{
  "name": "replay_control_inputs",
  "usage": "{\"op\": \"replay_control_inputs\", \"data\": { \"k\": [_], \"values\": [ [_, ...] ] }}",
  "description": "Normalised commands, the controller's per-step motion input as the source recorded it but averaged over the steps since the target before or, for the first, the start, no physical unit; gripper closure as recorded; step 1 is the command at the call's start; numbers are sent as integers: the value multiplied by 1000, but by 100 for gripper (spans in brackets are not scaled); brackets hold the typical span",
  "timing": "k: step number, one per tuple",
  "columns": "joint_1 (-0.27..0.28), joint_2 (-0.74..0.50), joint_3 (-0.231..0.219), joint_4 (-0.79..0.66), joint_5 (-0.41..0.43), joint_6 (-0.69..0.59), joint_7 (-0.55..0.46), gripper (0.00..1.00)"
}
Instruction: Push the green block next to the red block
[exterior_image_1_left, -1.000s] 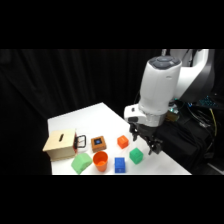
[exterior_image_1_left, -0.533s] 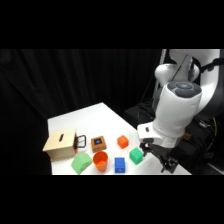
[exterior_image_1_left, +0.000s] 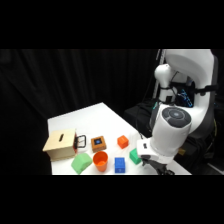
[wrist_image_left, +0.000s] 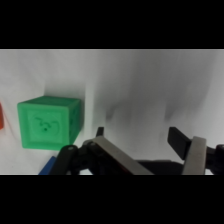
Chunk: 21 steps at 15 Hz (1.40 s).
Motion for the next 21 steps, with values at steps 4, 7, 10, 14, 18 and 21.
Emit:
{"op": "replay_control_inputs", "data": {
  "k": [4,7,10,14,18,21],
  "values": [
    [114,-56,-254,-40,-98,53,77,0],
    [-127,-299,-232,-254,-116,44,-93,0],
    [-295,-370,-151,-342,-87,34,-228,0],
    [-354,-306,-21,-262,-6,14,-328,0],
    [-285,-357,176,-86,150,-214,-440,0],
    [-172,-517,148,44,135,-463,-335,0]
  ]
}}
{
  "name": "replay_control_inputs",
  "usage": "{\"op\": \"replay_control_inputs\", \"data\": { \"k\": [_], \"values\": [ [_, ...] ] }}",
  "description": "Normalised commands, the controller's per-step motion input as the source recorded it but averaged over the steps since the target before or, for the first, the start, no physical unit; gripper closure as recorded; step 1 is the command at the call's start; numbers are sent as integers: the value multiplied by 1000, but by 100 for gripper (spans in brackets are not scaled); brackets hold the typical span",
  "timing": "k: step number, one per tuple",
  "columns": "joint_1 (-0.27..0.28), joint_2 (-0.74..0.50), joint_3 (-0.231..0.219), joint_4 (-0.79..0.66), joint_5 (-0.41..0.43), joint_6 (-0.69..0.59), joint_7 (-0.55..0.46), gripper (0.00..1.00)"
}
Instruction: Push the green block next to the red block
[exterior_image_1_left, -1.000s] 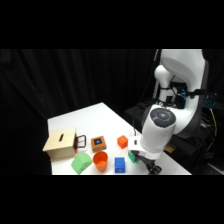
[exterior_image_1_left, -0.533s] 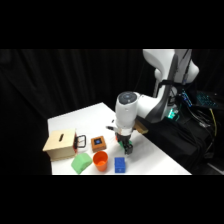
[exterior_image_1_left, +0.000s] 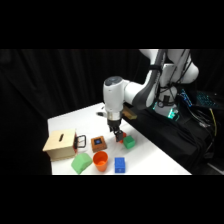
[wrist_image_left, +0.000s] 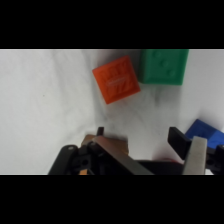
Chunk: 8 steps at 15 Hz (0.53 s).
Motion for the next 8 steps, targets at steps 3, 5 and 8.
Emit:
{"op": "replay_control_inputs", "data": {
  "k": [3,5,8],
  "values": [
    [-164,-539,109,170,122,-626,-292,0],
    [-175,-390,73,352,115,-678,-249,0],
    [-182,-93,77,511,291,-627,-347,0]
  ]
}}
